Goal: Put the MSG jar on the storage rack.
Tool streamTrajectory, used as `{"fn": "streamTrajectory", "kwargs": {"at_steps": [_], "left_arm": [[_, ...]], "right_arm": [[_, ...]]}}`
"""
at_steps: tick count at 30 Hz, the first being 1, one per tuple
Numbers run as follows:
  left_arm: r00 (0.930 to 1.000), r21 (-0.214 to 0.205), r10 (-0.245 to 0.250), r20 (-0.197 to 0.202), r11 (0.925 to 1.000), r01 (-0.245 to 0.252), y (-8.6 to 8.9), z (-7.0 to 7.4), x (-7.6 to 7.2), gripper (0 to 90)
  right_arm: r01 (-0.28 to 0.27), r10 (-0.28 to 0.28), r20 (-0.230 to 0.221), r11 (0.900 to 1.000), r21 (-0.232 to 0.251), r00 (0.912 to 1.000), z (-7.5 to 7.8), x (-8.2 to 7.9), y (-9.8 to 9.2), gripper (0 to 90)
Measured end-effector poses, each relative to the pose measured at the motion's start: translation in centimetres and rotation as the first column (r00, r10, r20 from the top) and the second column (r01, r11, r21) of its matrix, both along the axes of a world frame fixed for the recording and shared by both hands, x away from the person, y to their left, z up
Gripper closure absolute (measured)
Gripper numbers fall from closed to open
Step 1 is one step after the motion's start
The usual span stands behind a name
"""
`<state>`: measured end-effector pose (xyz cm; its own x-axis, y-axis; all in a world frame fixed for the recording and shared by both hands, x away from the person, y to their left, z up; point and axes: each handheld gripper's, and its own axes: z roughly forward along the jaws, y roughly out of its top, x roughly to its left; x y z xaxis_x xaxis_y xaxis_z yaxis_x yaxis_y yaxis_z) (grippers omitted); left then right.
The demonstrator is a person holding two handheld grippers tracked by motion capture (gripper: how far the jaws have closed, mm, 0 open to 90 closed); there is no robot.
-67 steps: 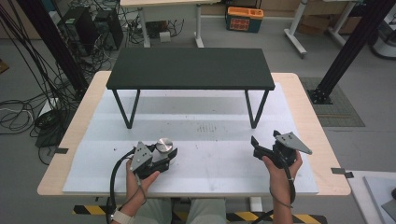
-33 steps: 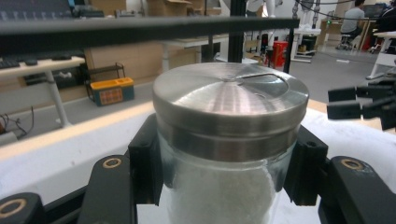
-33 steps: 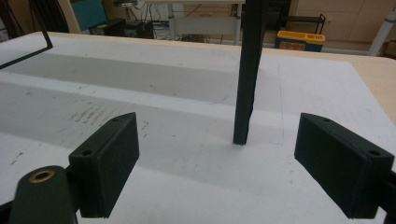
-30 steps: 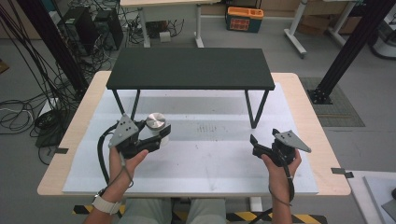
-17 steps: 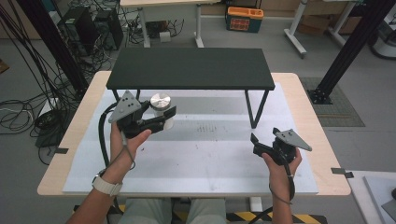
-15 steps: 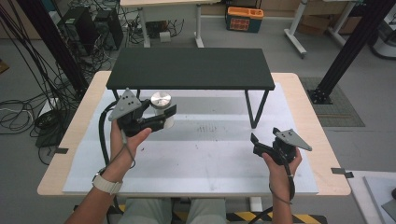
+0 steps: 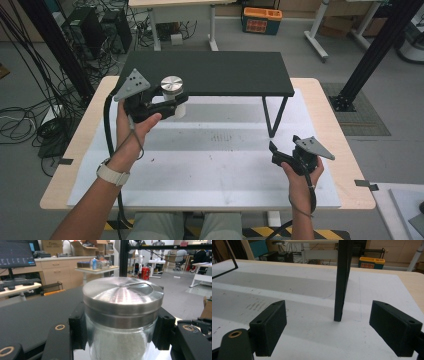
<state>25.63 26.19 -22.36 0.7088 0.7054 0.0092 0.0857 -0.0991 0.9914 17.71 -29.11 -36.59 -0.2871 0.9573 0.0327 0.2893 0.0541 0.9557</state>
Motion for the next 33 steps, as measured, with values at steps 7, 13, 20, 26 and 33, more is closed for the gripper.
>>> {"fn": "streamTrajectory", "kwargs": {"at_steps": [7, 13, 20, 26, 33], "left_arm": [[0.9999, -0.008, 0.012, 0.007, 0.9999, -0.012, 0.1, 1.7, 1.8, 42.8], [0.9995, -0.015, 0.031, 0.003, 0.9994, -0.031, 0.2, 2.8, 3.6, 42.8], [0.9994, -0.001, 0.031, 0.018, 0.9995, -0.031, -0.2, 3.5, 5.3, 42.8], [0.9989, 0.000, 0.035, 0.031, 0.9994, -0.035, -0.7, 4.0, 6.9, 42.8], [0.9990, -0.007, 0.043, 0.014, 0.9991, -0.043, -1.0, 3.8, 8.7, 42.8]], "right_arm": [[0.001, -0.001, -0.005, 1.0000, -0.001, 1.0000, 0.0, 0.3, 0.0, 13.9], [0.004, -0.004, -0.009, 1.0000, -0.002, 1.0000, 0.0, 0.4, -0.1, 13.9], [0.009, -0.009, -0.013, 1.0000, 0.000, 0.9999, -0.1, 0.4, -0.3, 13.9], [0.010, -0.010, -0.016, 1.0000, 0.001, 0.9998, -0.2, 0.5, -0.3, 13.9], [0.012, -0.012, -0.020, 0.9999, 0.002, 0.9997, -0.3, 0.5, -0.3, 13.9]]}}
